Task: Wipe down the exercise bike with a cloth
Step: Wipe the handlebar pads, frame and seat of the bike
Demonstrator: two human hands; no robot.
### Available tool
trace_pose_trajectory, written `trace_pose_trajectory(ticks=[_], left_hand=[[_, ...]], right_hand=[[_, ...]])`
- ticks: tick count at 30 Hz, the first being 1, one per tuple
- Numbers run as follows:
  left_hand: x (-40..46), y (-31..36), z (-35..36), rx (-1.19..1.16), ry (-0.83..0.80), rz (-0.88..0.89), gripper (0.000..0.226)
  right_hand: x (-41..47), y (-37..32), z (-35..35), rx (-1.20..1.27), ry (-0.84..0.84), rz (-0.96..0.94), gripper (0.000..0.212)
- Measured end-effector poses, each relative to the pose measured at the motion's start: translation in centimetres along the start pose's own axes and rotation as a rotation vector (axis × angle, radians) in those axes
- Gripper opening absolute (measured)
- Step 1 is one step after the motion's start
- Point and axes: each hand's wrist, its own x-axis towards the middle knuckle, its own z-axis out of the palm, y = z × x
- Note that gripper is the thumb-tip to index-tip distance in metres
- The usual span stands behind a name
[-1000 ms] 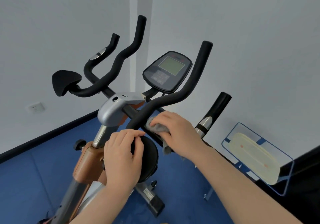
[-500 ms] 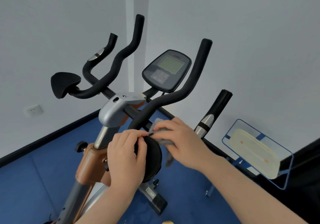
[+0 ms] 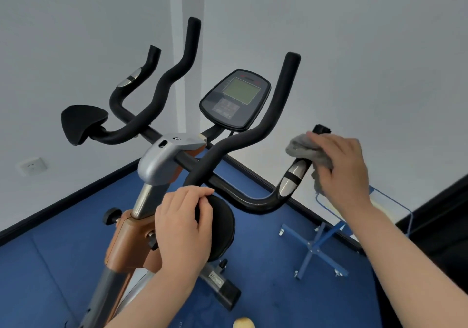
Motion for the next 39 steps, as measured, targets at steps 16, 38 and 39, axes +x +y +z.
trace_pose_trajectory(ticks=[16,38,39], left_hand=[[4.9,7.1,4.9,0.068,-0.634,0.051,0.025],[4.3,6.0,5.3,0.15,-0.621,0.004,0.026],[4.4,6.0,5.3,0.145,-0.617,0.001,0.025]], right_hand=[[-1.5,-1.4,1.8,0.165,0.106,0.285,0.046],[-1.0,-1.0,1.3,0.22,-0.063,0.182,0.038],[-0.9,-0.8,1.0,0.253,-0.066,0.188,0.039]])
